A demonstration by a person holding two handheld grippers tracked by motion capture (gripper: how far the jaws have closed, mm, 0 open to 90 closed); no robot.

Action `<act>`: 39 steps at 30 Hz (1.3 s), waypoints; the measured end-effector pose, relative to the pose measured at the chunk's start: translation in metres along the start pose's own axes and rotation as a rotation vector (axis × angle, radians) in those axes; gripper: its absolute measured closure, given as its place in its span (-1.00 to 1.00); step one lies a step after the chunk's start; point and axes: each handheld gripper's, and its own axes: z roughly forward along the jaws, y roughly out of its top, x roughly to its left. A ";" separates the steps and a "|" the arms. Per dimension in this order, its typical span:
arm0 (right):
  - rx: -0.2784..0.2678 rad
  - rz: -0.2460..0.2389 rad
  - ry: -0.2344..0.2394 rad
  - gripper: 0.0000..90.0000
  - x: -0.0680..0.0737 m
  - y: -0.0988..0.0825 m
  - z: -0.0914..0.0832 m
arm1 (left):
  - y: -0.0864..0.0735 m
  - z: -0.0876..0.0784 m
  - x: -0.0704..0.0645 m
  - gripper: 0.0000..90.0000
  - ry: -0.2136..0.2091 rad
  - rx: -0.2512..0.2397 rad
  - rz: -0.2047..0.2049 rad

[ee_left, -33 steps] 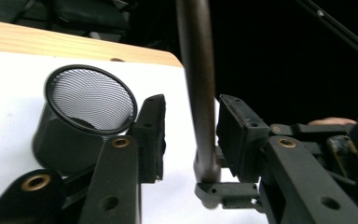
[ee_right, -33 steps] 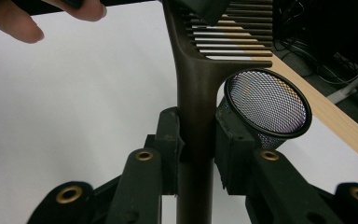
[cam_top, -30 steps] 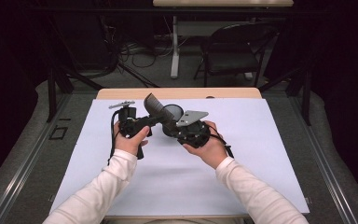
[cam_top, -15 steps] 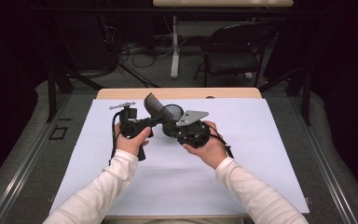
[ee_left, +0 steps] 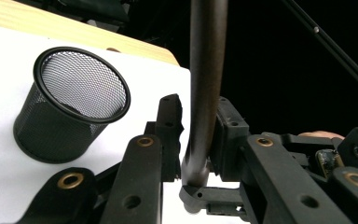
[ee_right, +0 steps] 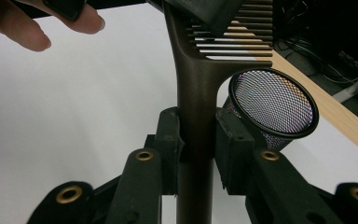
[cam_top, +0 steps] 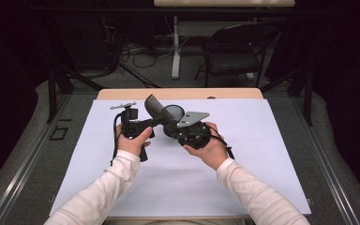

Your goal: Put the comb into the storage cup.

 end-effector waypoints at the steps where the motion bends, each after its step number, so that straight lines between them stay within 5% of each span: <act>1: 0.000 0.000 0.002 0.62 0.000 0.000 0.000 | 0.000 0.000 0.000 0.68 -0.006 -0.001 -0.008; 39: 0.005 0.004 0.008 0.62 0.001 -0.002 0.003 | 0.000 -0.001 0.007 0.85 -0.024 0.019 -0.092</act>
